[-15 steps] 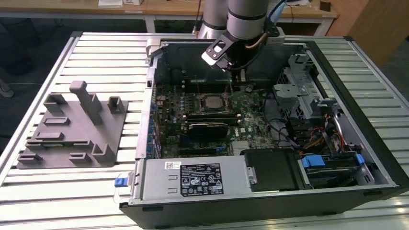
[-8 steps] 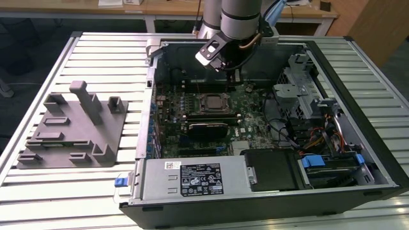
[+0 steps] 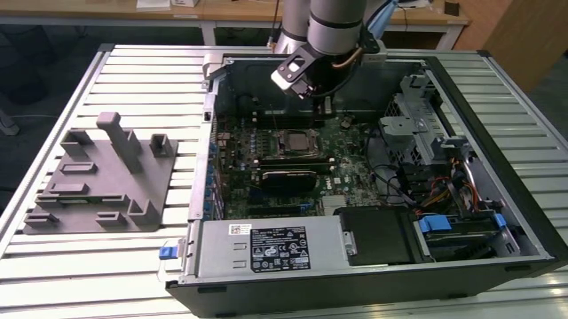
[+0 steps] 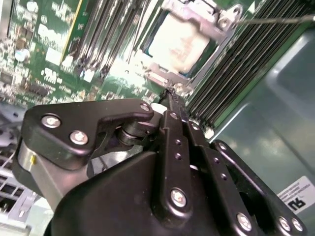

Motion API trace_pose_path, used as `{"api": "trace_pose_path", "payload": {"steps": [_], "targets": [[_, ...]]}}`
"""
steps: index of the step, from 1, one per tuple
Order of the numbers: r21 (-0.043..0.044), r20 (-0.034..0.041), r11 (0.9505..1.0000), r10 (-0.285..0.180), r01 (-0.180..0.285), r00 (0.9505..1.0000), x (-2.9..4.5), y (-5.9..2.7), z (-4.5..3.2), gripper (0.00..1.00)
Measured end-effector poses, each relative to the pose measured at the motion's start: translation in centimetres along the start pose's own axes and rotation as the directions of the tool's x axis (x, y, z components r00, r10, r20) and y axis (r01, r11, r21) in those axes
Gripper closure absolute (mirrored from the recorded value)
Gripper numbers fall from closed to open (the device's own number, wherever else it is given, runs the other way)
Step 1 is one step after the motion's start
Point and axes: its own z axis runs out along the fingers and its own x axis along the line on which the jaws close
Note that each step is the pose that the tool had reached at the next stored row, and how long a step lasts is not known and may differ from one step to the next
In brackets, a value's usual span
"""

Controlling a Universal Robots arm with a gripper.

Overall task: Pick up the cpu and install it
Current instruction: 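Close the cpu cover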

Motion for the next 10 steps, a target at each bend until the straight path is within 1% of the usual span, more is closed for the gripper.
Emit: {"api": "trace_pose_path", "payload": {"steps": [1,10], "targets": [[0.0085,0.0025,1.0000,0.000,0.000,1.0000,0.00,0.02,0.03,0.89],[0.0089,0.0029,1.0000,-0.002,0.002,1.0000,-0.04,-0.16,0.03,0.89]]}}
